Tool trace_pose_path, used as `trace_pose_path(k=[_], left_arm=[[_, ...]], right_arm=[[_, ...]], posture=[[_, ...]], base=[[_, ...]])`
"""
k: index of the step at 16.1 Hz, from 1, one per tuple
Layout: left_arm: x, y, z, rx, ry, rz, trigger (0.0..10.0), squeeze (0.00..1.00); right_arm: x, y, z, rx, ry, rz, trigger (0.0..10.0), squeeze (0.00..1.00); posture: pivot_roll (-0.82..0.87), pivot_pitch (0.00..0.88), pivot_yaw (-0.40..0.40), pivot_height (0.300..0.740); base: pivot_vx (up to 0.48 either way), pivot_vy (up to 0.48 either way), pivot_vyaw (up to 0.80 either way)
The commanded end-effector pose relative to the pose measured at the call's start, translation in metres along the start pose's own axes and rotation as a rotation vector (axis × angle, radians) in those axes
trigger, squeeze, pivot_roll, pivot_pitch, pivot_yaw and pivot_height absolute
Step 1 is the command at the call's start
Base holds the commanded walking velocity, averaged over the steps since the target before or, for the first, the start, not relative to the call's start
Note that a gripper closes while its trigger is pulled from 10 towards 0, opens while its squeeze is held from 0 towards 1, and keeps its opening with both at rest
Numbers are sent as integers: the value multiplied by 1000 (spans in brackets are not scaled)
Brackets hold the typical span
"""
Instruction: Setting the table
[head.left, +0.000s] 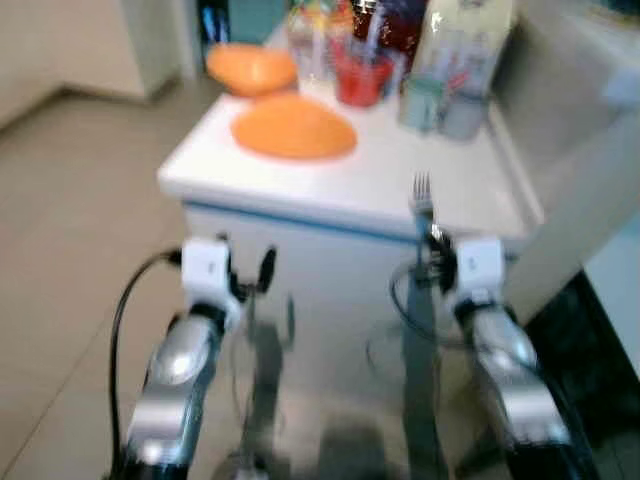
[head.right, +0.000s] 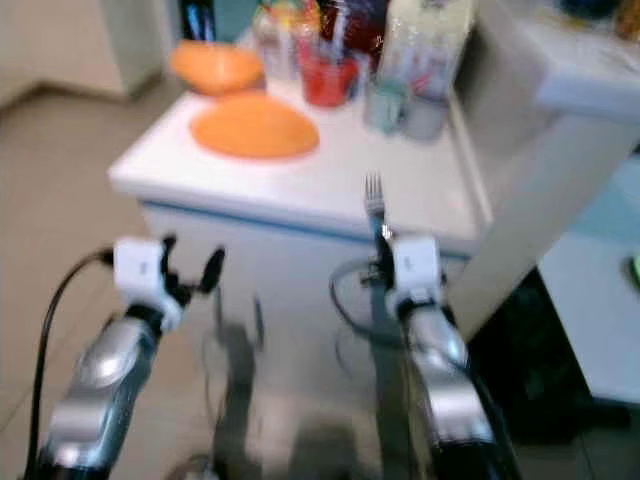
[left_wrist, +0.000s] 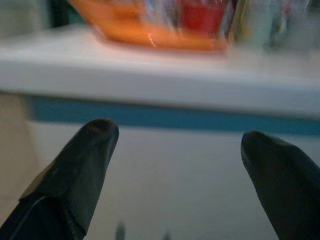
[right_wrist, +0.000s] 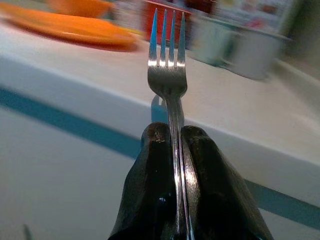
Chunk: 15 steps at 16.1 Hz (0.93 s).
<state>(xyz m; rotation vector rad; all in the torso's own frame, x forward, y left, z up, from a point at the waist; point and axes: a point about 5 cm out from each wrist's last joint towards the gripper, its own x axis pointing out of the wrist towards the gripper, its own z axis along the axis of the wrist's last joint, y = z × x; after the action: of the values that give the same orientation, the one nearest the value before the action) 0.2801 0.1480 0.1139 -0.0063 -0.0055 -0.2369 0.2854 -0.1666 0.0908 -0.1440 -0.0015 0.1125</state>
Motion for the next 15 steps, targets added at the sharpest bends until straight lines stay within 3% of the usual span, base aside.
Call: trace_pose_path(k=[1,5,15], left_arm=[[-6,1,-7,-10,22,10,10000,0],[-5,0,-6,-7,17,7,10000,0],[-1,-4,-5,17,13,-35,10000,0]], right_arm=[[8,4,11,-19,-29,21,10000,0],[8,4,11,-26,-28,22,10000,0],[8,-4,8,-39,-13,-9,10000,0]], posture=[[114,0,-64,740],[115,0,-67,740],[106,0,-69,740]], base=[[-270,0,0],[-408,0,0],[0,0,0]])
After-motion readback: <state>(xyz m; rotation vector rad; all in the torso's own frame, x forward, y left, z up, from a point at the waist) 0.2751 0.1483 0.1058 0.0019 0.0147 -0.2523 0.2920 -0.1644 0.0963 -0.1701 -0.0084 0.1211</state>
